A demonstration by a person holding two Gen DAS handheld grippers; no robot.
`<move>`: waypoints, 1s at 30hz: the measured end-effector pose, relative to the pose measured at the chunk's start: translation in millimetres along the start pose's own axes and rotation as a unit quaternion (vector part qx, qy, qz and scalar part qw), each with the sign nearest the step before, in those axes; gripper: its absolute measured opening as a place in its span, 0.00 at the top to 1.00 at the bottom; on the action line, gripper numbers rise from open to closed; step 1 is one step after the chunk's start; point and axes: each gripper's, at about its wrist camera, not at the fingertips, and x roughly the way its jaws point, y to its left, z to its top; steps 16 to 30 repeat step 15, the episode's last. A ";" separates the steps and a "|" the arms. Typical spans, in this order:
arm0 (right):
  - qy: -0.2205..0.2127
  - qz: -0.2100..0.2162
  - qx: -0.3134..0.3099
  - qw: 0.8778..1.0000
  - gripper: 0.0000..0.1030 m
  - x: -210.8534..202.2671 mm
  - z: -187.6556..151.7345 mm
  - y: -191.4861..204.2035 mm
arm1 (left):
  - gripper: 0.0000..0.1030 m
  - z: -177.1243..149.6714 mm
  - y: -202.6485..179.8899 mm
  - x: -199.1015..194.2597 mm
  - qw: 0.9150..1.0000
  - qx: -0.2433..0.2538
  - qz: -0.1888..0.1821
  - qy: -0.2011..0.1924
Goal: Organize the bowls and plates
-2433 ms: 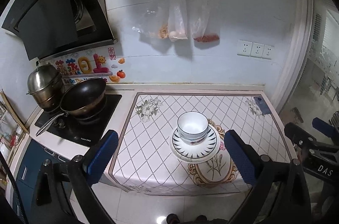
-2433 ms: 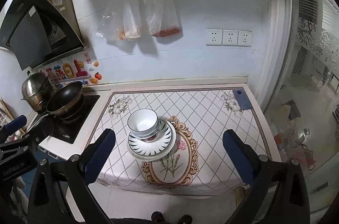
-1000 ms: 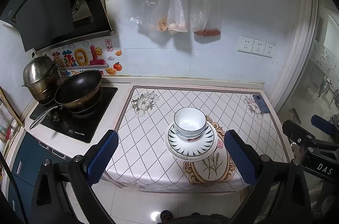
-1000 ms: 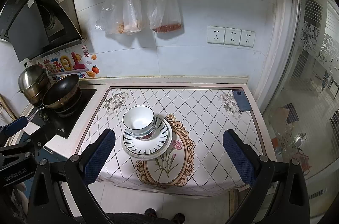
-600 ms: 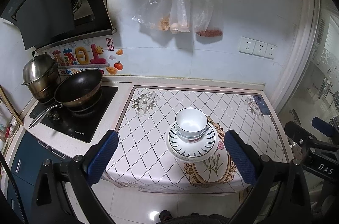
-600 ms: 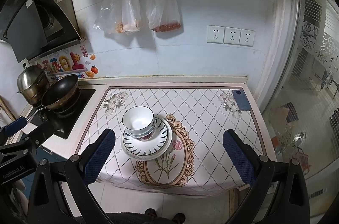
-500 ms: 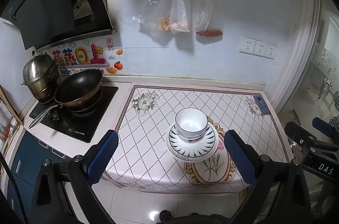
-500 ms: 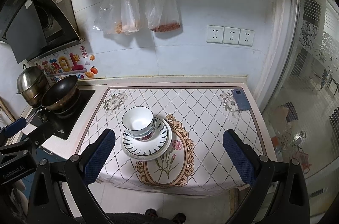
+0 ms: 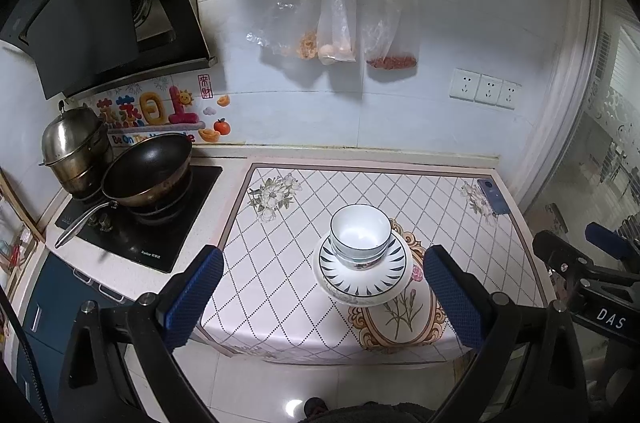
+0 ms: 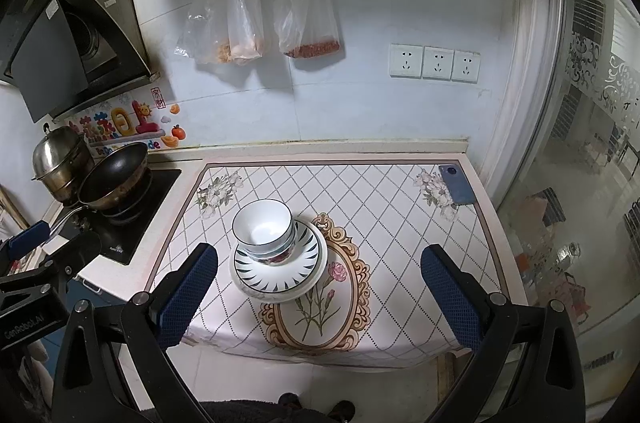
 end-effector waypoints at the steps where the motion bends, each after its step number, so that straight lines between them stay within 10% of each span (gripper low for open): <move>1: 0.000 0.000 0.001 1.000 0.00 -0.3 -0.3 0.2 | 0.01 -0.1 -0.1 -0.2 1.000 0.000 0.000 0.000; 30: 0.006 0.002 0.007 1.000 0.00 -2.7 -4.2 1.8 | 0.01 0.2 -2.4 -2.0 1.000 0.011 -0.006 0.001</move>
